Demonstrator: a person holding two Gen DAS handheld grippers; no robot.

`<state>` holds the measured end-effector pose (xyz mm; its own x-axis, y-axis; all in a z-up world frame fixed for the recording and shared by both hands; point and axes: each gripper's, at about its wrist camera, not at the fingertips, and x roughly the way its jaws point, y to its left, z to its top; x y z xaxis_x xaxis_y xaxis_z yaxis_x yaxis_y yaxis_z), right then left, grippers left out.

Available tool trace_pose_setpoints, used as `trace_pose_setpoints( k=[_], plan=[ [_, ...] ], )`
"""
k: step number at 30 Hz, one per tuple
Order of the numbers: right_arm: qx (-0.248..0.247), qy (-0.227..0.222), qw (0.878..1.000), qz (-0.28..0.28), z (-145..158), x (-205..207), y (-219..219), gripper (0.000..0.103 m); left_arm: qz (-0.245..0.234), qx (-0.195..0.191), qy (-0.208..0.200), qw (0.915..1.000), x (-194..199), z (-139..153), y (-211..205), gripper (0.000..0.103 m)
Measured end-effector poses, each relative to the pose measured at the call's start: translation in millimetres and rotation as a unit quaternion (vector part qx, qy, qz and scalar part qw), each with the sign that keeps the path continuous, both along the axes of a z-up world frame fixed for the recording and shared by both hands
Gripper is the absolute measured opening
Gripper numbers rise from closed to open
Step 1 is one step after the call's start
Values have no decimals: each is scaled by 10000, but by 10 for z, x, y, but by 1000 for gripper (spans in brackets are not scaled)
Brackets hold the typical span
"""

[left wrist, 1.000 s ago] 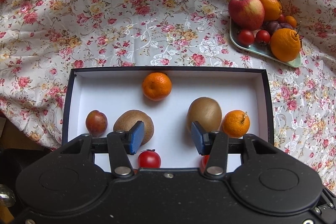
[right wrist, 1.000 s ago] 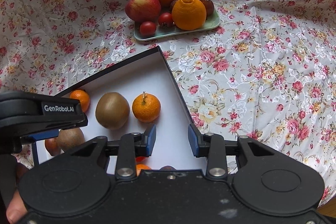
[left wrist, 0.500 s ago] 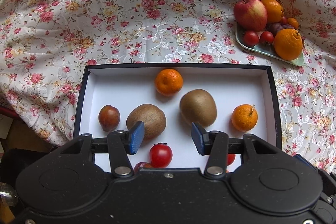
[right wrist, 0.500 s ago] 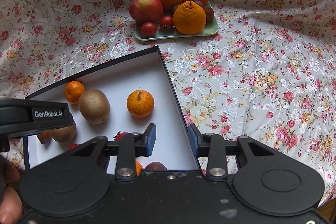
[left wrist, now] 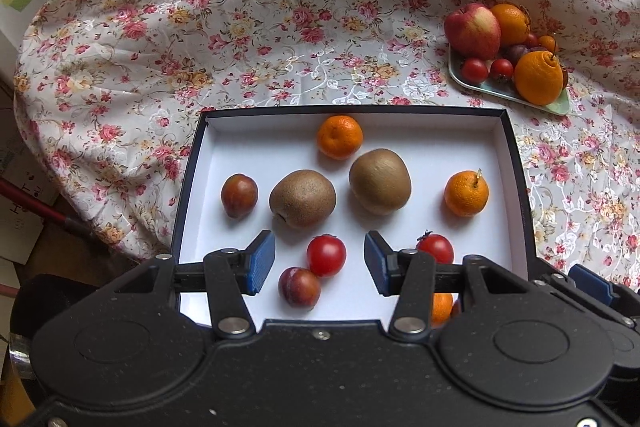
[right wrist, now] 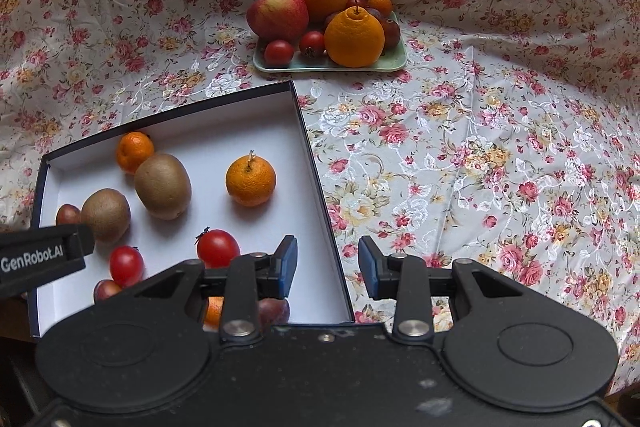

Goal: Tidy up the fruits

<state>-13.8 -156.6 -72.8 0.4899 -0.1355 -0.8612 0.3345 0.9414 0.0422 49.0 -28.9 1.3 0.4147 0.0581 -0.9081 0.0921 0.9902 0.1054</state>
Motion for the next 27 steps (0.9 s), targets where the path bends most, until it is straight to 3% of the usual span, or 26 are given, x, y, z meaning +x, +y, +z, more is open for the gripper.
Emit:
trace_pose_setpoints(
  k=[27],
  plan=[
    [-131, -238, 9991, 315, 181, -695, -116, 37, -152, 275, -467, 9984, -784, 245, -16, 55]
  ],
)
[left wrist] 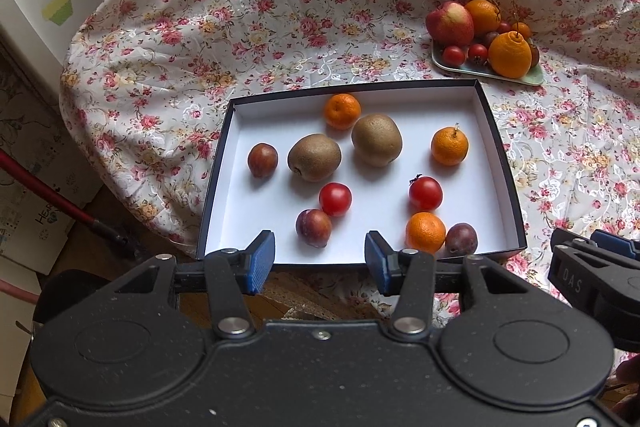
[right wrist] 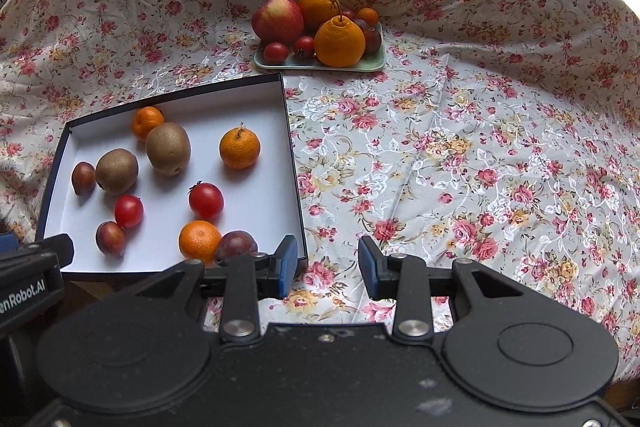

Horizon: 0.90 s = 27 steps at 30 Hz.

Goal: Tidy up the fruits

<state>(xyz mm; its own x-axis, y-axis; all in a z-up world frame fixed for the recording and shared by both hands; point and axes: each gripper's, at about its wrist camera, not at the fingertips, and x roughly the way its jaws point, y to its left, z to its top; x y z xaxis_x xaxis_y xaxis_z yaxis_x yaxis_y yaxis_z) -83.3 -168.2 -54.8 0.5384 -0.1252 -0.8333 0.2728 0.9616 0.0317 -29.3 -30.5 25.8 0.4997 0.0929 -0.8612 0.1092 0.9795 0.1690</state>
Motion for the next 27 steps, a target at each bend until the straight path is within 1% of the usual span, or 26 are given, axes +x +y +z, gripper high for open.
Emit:
trace_pose_setpoints(
  k=[2, 6, 10, 12, 17, 22, 27],
  plan=[
    [33, 31, 10000, -11, -7, -23, -8, 37, -3, -74, -13, 10000, -14, 13, -2, 55],
    [-15, 12, 10000, 42, -9, -78, 8, 37, -25, -63, -137, 9999, -46, -4, -30, 55],
    [-64, -21, 9999, 105, -4, -128, 19, 37, 19, -368, -104, 9993, -37, -42, -22, 55],
    [-74, 0, 9999, 98, -14, -134, 15, 37, 50, -443, -76, 9990, -25, -74, -32, 55],
    [-111, 52, 9999, 34, -42, -136, -16, 37, 75, -410, -35, 9991, -11, -144, -79, 55],
    [-126, 102, 9999, -29, -69, -127, -34, 37, -38, -398, -28, 9992, -29, -160, -113, 55],
    [-140, 191, 9997, -50, -116, -107, -32, 37, -8, -417, 113, 9991, 1, -196, -98, 55]
  ],
)
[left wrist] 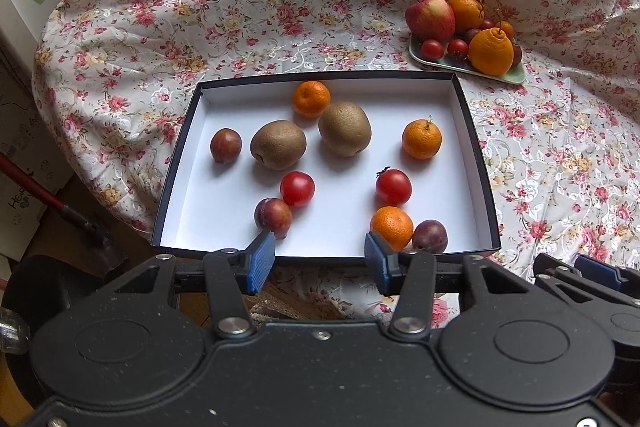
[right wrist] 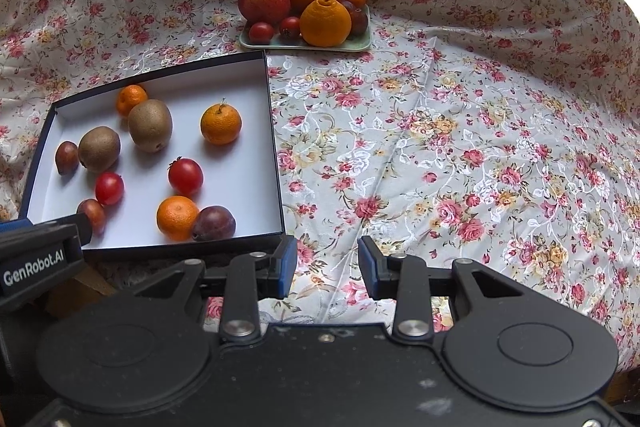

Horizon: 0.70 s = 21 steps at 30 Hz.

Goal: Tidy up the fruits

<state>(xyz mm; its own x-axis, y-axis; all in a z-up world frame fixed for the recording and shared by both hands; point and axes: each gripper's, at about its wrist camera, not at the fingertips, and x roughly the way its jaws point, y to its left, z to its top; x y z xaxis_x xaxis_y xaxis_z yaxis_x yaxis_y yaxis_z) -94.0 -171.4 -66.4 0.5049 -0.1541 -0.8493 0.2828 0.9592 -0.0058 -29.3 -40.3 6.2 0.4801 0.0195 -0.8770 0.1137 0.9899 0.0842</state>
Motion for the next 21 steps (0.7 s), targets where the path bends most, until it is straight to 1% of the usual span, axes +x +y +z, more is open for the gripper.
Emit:
trace_pose_setpoints(
  k=[8, 21],
  plan=[
    [0, 5, 10000, 32, -4, 16, 0, 37, 59, -14, 142, 9999, 19, -31, 29, 55],
    [13, 30, 10000, 21, -4, 31, -16, 37, -12, 46, 200, 9998, 18, -50, 5, 55]
  ],
)
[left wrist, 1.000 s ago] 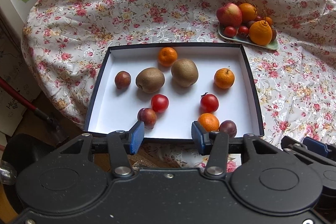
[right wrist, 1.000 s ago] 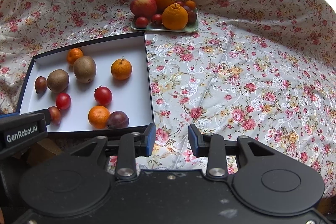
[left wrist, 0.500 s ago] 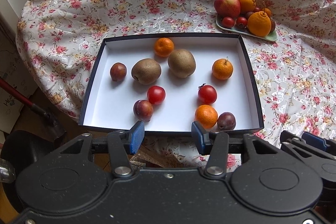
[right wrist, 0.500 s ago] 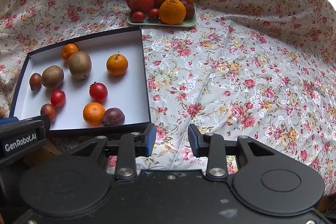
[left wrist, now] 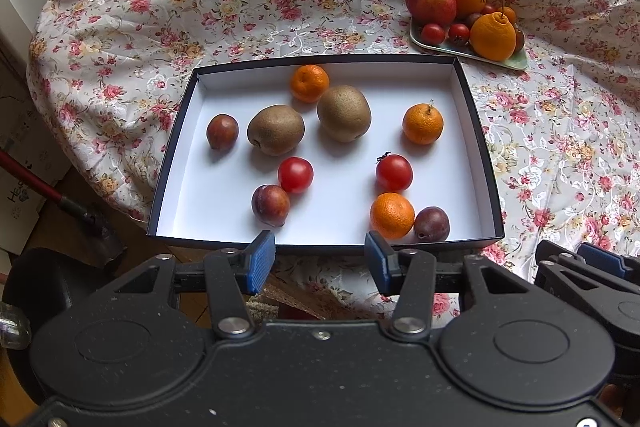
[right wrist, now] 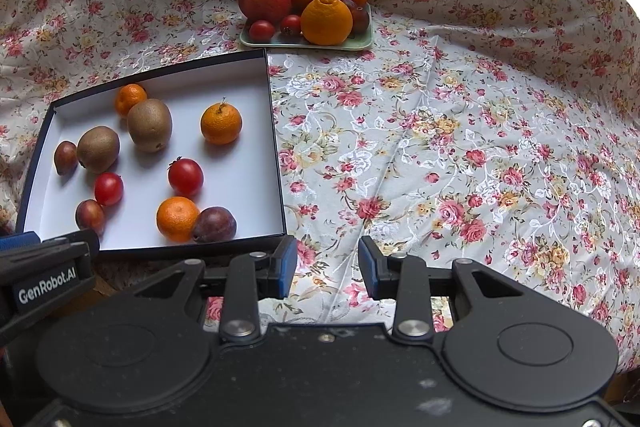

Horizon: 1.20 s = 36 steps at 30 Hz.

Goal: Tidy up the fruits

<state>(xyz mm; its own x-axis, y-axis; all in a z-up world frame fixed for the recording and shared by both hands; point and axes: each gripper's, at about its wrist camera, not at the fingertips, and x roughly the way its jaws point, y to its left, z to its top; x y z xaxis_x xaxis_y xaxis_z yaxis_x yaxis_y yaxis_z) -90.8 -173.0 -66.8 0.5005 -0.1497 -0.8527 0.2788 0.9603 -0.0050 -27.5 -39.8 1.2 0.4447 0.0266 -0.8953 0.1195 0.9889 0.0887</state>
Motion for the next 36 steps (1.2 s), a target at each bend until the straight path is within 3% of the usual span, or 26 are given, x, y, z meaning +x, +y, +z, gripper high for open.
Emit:
trace_pose_setpoints(
  k=[36],
  plan=[
    [-69, 109, 9998, 123, -67, 50, 36, 37, -85, -53, 60, 9999, 0, -23, 12, 55]
  ],
)
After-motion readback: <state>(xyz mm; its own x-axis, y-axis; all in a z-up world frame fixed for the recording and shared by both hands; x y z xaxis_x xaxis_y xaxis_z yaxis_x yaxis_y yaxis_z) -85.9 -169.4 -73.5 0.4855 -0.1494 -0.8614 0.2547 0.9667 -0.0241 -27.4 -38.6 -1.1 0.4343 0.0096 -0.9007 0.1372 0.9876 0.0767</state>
